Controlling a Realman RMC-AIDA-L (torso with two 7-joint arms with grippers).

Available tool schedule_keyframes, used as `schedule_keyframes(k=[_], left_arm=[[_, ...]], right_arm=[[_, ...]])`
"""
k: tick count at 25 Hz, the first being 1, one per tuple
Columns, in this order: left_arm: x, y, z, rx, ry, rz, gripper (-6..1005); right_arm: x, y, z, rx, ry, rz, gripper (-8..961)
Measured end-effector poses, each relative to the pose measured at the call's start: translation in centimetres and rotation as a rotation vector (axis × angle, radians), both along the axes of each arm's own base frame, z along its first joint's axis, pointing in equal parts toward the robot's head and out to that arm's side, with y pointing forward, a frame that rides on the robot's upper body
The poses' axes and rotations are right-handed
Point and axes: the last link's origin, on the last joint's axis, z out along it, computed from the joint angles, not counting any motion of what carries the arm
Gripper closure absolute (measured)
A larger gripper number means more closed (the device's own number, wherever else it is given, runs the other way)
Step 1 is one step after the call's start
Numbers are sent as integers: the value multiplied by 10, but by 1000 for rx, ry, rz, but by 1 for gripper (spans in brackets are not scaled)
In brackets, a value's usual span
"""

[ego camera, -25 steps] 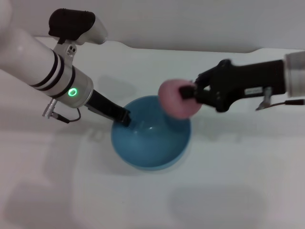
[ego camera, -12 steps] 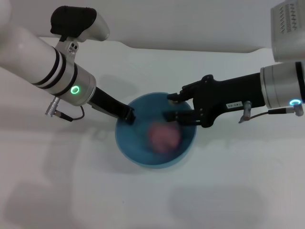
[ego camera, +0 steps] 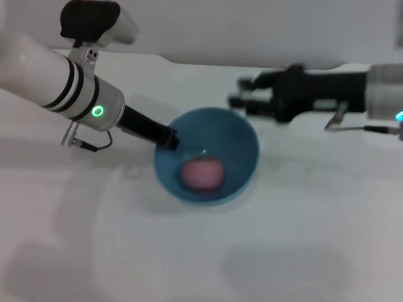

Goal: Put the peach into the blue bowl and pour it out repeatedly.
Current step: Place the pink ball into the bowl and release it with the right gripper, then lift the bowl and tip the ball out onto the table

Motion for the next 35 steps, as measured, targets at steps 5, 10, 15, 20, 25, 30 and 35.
schedule_keyframes(k=[5, 10, 15, 20, 25, 30, 35], left_arm=[[7, 5, -1, 73, -133, -64, 999], [2, 12, 9, 291, -397, -123, 999], [-8, 10, 24, 481, -613, -185, 999], [-14, 8, 31, 608, -645, -285, 1000], [-21, 3, 16, 684, -506, -481, 1000], [-21, -2, -2, 697, -359, -615, 1000], [-16, -7, -12, 727, -264, -742, 1000]], right_arm=[[56, 2, 35, 168, 227, -293, 515], [120, -22, 49, 237, 311, -533, 513], [153, -47, 37, 212, 319, -660, 512], [168, -58, 37, 218, 301, -706, 511], [171, -60, 38, 217, 298, -711, 510], [173, -61, 40, 222, 287, -714, 508], [175, -61, 40, 224, 278, -717, 507]])
